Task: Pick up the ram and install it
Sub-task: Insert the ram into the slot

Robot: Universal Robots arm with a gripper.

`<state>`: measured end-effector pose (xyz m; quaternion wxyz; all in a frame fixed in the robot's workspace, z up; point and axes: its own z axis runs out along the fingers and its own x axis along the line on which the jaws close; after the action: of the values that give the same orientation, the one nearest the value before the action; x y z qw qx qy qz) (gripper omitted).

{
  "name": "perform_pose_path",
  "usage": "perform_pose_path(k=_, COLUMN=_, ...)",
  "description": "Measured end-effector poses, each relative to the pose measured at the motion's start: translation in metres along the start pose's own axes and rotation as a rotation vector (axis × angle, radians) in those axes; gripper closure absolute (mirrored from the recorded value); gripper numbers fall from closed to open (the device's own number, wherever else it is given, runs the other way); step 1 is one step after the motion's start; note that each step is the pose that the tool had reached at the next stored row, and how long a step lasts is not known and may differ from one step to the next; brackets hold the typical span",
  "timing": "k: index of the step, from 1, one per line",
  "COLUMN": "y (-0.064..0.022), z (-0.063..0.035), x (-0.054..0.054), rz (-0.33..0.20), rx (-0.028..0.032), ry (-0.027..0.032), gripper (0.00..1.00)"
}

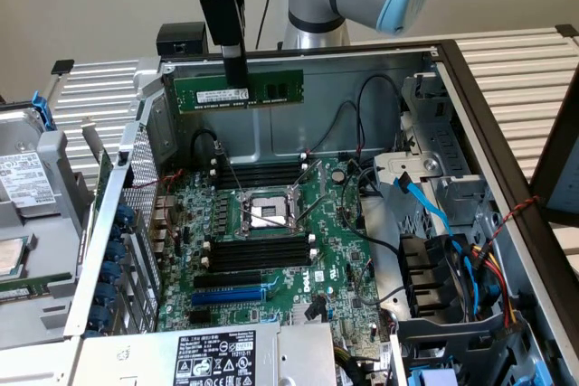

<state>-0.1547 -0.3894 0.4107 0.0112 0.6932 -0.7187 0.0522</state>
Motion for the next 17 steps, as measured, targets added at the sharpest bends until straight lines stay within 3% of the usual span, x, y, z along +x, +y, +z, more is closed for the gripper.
perform_pose_path(k=6, y=0.0001, z=0.0103, x=-0.006, rz=0.011, rx=-0.0016, ry=0.0008, gripper=0.88)
perform_pose_path(k=13, y=0.0014, z=0.0218, x=-0.021, rz=0.015, rx=-0.0021, ry=0.0009, gripper=0.88)
perform_pose_path(k=17, y=0.0018, z=0.0288, x=-0.023, rz=0.018, rx=-0.0024, ry=0.0010, gripper=0.88)
